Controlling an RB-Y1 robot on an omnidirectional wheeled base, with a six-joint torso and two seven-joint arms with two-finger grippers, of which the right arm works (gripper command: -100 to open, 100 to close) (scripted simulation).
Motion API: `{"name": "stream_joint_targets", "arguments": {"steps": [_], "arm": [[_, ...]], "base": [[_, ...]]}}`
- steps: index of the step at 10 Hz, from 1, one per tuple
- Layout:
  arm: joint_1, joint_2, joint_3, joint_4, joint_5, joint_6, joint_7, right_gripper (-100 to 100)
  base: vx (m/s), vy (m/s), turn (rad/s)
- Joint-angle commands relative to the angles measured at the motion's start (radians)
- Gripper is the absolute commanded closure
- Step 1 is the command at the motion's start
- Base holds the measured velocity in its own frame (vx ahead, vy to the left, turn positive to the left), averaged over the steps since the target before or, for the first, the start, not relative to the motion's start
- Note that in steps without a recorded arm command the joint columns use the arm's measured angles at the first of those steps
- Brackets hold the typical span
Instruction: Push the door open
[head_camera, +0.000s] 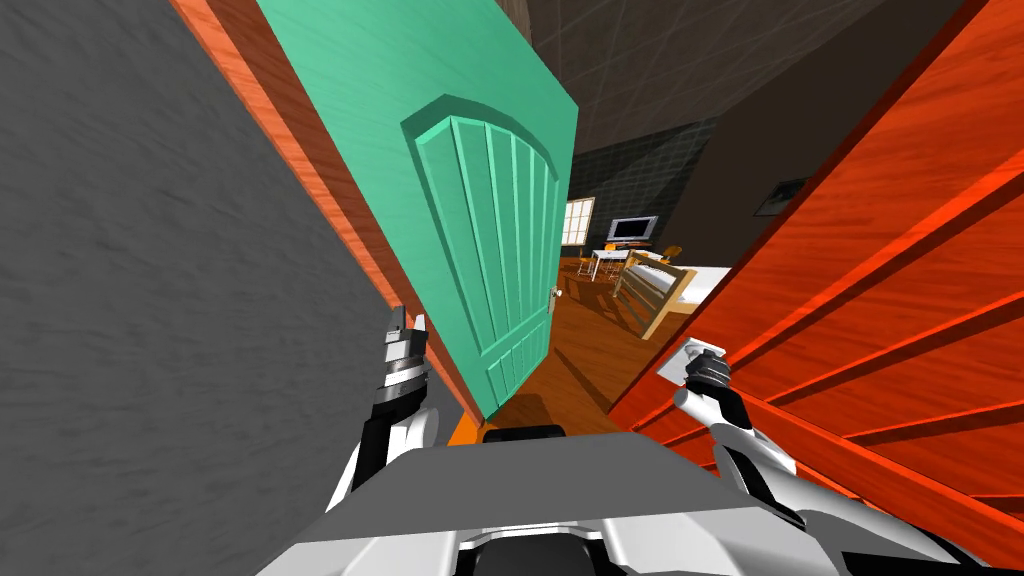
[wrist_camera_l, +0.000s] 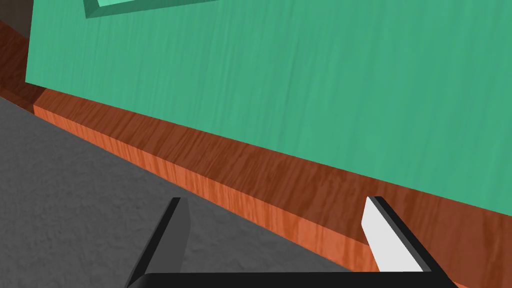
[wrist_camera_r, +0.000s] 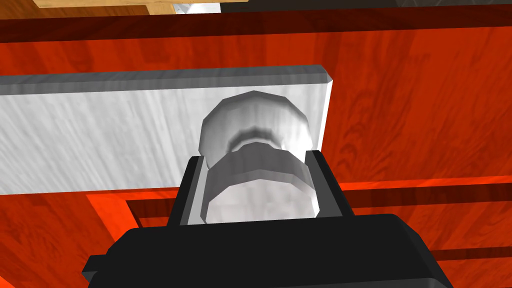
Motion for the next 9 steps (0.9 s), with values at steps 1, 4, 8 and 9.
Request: {"name": "stream_joint_targets", "arguments": {"steps": [1, 4, 8, 9], "arm": [[0.000, 0.000, 0.000, 0.000, 0.000, 0.000, 0.000, 100], [-0.006, -0.008, -0.061, 0.020, -0.029, -0.024, 0.051, 100], [-0.013, -0.014, -0.115, 0.041, -0.055, -0.048, 0.099, 100], [-0.015, -0.015, -0.131, 0.047, -0.062, -0.055, 0.112, 100]], "base": [[0.064, -0.026, -0.005], [-0.002, -0.127, 0.162], [0.011, -0.075, 0.068], [-0.002, -0.092, 0.153]]}}
